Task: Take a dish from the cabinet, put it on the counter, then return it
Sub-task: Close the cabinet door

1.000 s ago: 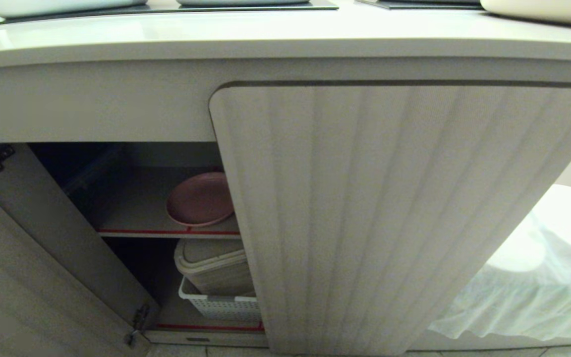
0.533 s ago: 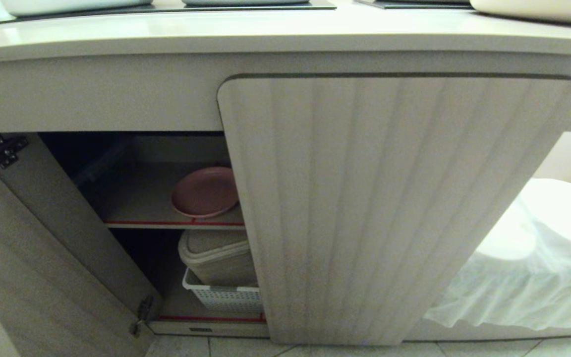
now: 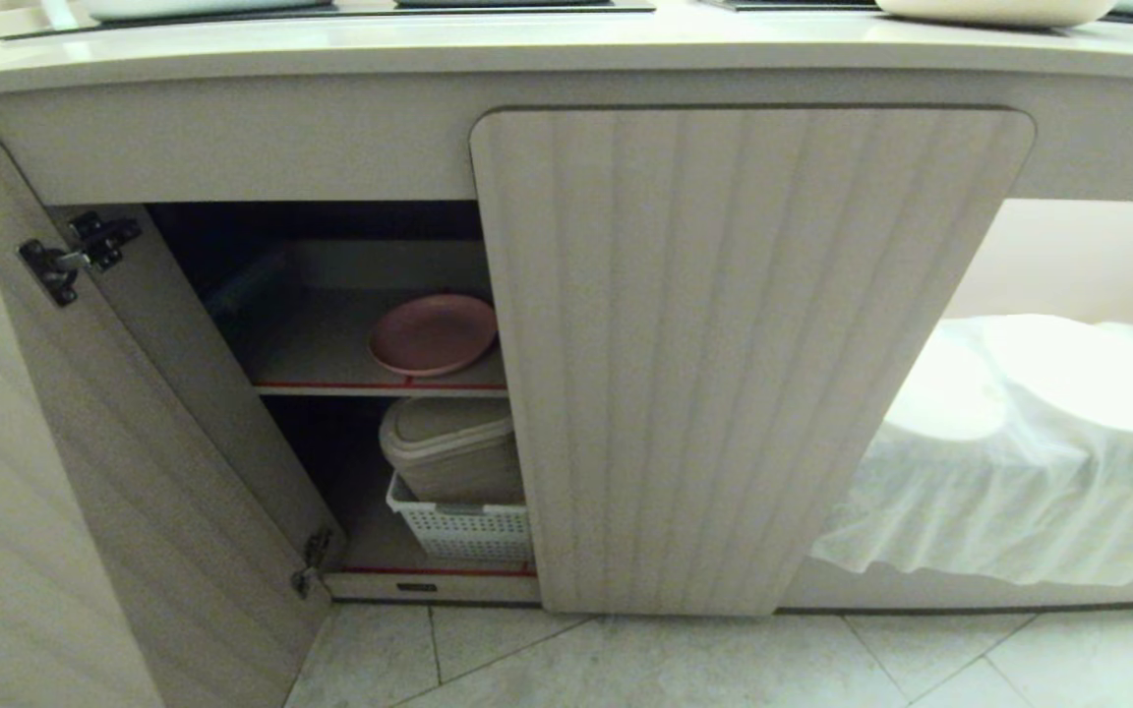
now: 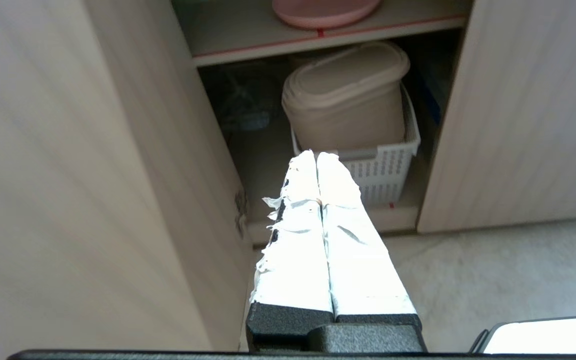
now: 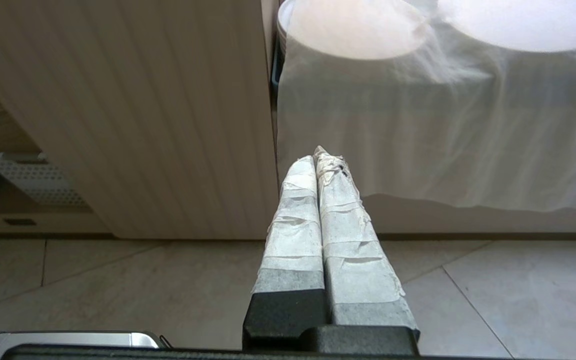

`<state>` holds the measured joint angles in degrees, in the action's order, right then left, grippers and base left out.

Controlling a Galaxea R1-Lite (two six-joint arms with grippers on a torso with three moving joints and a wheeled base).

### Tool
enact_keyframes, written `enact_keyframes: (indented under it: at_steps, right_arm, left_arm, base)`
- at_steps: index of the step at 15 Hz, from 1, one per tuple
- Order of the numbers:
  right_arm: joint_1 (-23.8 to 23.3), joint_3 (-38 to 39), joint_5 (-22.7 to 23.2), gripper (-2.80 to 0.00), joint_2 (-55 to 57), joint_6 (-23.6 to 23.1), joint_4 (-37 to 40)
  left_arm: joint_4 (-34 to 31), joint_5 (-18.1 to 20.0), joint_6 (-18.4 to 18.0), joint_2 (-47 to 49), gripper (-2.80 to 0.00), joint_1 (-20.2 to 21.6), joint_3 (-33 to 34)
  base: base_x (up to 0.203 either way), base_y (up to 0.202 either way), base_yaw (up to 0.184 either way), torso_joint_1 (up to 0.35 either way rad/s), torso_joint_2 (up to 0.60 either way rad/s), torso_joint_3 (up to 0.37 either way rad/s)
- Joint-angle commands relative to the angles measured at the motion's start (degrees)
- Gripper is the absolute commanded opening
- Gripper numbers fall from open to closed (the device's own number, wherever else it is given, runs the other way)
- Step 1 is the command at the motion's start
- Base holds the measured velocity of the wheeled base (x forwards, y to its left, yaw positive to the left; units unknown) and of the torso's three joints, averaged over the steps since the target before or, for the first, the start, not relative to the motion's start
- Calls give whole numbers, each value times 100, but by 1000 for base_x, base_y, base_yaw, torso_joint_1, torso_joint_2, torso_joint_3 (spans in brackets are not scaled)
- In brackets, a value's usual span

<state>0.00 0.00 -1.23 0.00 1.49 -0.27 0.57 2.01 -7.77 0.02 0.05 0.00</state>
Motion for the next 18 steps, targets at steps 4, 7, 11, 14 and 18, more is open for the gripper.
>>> enact_keyframes:
  at_steps: [4,7,11,14,18]
  right_arm:
    - [0,0,0,-280,0,1,0]
    - [0,0,0,-280,0,1,0]
    - [0,0,0,-280,0,1,0]
    - [0,0,0,-280,0,1,0]
    - [0,0,0,-280,0,1,0]
  left_arm:
    - [4,1,-6,-2,-280,4,0]
    - [4,1,3,-2,-280,4,0]
    - [4,1,12,-2,-280,-5,0]
    - [4,-7,21,-2,-280,4,0]
    - [4,1,12,-2,-280,4,0]
  base:
    - [-193,0,0,2,2,3]
    - [-194,0,-3,0,4,4]
    - [-32,0,-1,2,1,1]
    - [0,0,0,0,0,0]
    - [0,0,0,0,0,0]
